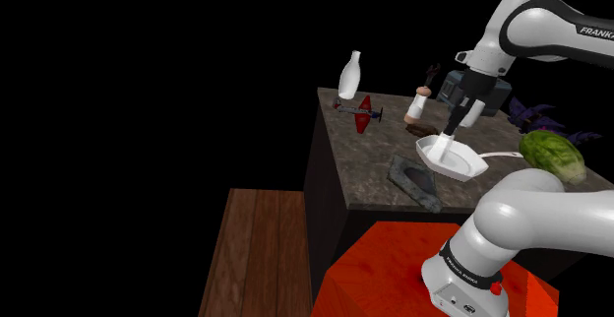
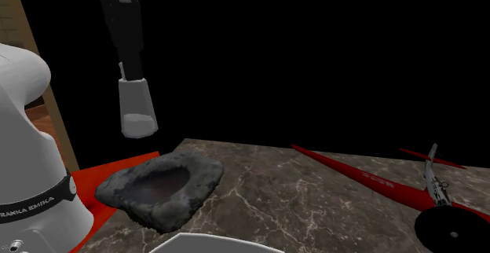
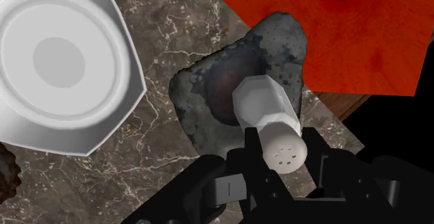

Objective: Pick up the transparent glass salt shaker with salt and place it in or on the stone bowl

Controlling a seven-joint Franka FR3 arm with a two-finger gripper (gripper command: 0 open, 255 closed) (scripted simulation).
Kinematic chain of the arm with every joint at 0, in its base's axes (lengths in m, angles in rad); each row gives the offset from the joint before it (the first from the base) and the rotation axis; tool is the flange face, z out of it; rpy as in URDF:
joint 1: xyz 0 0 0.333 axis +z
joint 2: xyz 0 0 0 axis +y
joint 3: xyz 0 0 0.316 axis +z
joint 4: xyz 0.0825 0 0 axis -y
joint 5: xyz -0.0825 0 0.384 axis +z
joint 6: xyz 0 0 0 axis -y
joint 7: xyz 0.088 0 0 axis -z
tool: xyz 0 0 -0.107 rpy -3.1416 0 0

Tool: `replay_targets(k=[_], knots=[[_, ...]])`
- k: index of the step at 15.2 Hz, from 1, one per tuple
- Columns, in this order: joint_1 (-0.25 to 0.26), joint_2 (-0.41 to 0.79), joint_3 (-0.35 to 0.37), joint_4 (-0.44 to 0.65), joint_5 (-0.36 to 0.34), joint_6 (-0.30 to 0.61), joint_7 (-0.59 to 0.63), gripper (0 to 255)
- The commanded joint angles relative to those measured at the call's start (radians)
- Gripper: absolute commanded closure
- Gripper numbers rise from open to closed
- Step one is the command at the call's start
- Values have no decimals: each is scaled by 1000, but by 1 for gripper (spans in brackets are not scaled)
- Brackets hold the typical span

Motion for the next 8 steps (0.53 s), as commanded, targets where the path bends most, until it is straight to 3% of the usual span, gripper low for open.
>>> replay_targets(k=[1, 8], knots=[[-4, -4, -7, -27, -7, 23, -1, 255], [-18, -17, -33, -124, -33, 107, -5, 255]])
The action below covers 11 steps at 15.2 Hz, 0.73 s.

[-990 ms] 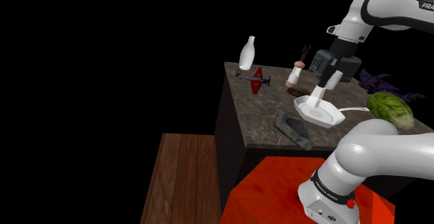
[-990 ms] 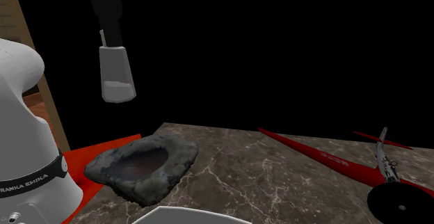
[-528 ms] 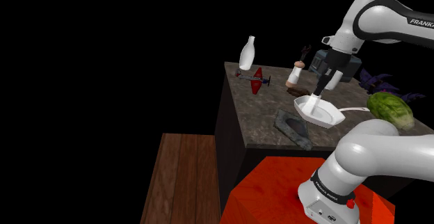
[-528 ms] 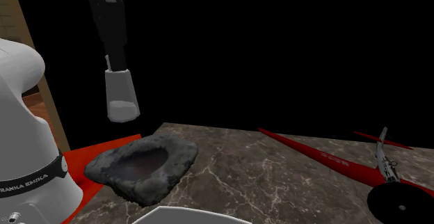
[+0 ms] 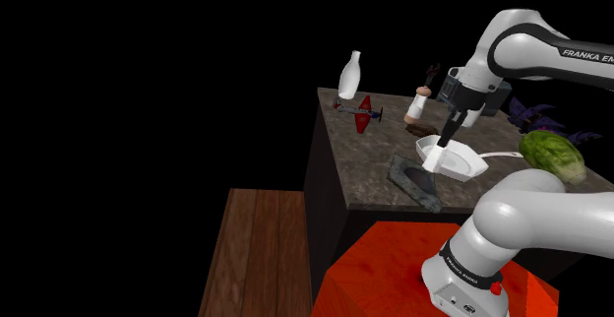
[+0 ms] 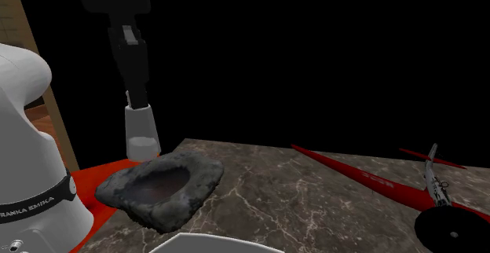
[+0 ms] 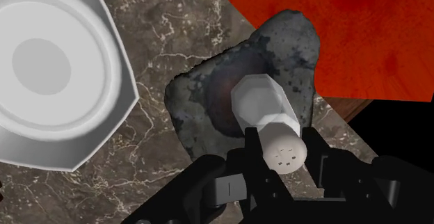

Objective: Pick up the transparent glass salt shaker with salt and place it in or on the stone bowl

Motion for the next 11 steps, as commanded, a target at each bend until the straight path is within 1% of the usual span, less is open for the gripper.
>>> replay_targets(k=[1, 9, 10, 11], knots=[[-4, -1, -8, -27, -8, 26, -1, 255], [-6, -2, -11, -37, -11, 35, -1, 255], [-6, -2, -11, -37, -11, 35, -1, 0], [-6, -2, -11, -37, -11, 35, -1, 0]])
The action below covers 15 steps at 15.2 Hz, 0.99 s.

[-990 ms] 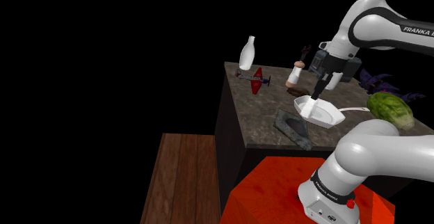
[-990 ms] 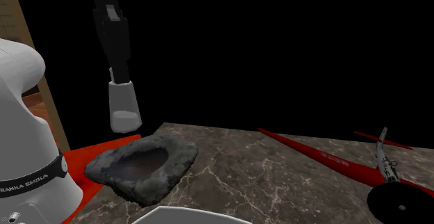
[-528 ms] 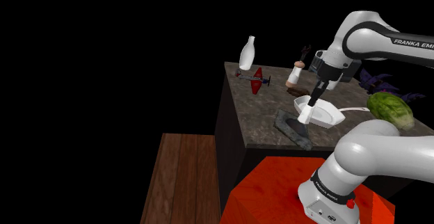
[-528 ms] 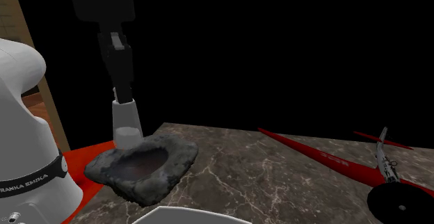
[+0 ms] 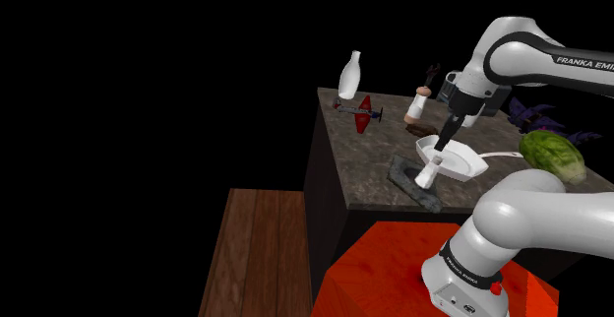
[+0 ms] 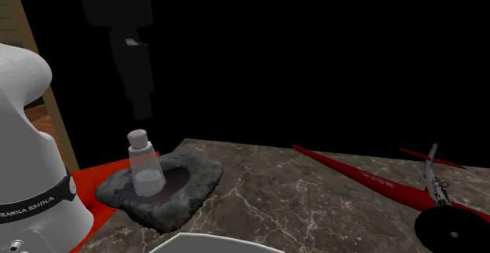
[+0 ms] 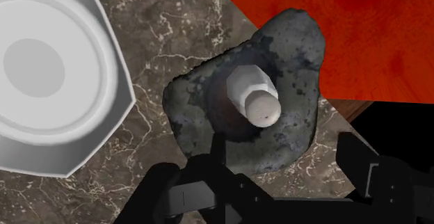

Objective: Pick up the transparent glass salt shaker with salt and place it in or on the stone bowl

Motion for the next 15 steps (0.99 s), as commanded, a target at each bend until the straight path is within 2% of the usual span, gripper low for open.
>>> replay_targets(k=[1, 4, 8, 15], knots=[[0, 0, 0, 0, 0, 0, 0, 0], [0, 0, 0, 0, 0, 0, 0, 0], [18, 23, 26, 136, 29, -111, -4, 0], [18, 23, 26, 136, 29, -111, -4, 0]])
